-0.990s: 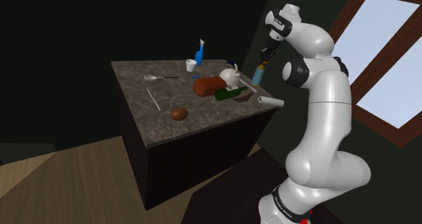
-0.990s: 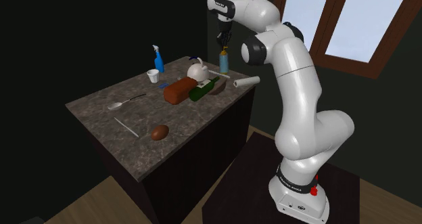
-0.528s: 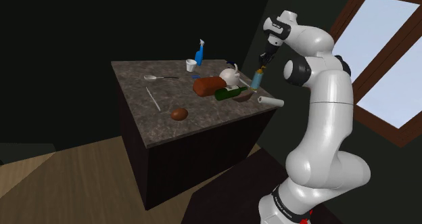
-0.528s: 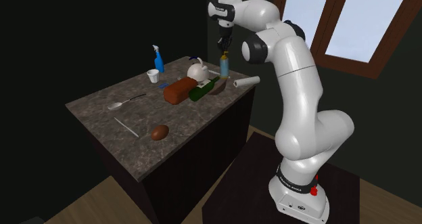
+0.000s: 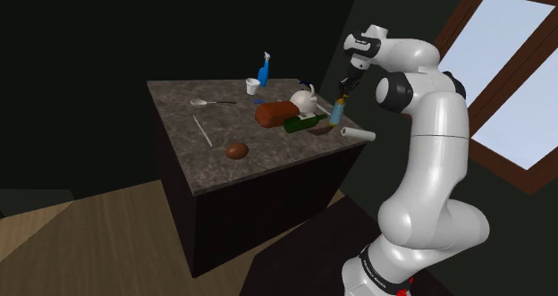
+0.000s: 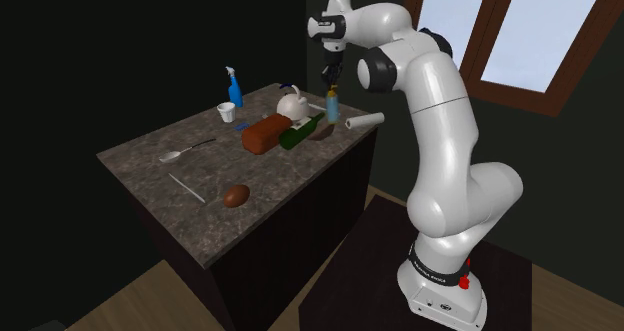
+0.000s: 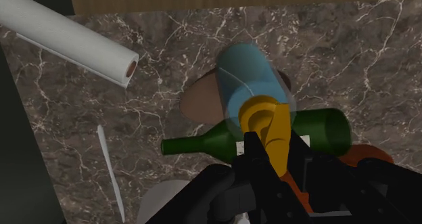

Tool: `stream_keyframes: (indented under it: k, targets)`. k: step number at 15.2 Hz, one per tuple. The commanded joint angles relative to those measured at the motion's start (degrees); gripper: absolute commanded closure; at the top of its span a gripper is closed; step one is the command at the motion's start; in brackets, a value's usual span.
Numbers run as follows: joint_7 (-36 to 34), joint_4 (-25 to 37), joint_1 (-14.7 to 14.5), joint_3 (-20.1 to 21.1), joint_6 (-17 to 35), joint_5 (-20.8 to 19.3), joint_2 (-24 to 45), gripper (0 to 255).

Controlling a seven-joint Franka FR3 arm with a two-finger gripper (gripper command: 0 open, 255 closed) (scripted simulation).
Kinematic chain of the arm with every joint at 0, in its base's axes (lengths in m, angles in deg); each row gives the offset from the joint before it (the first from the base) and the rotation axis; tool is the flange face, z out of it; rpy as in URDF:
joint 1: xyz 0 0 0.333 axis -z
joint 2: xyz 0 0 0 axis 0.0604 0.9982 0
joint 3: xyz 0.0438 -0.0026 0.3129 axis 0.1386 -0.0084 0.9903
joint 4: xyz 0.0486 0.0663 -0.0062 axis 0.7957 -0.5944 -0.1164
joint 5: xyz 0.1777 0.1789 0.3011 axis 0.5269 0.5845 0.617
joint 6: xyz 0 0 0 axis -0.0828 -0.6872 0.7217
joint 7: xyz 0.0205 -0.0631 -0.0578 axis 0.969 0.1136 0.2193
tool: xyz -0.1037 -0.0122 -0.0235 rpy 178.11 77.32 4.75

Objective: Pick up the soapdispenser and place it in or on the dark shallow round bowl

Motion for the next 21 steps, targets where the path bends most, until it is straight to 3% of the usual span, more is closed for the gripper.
stream_keyframes:
  k: [1,14,21]
  targets:
    - [0.1,-1.8,-0.2,0.0,1.7,0.0,-0.1,255]
    - [1.0,-9.5,-0.7,0.4,10.8,0.7,1.4,255]
    - [1.0,-9.5,-0.7,0.4,10.8,0.7,1.4,255]
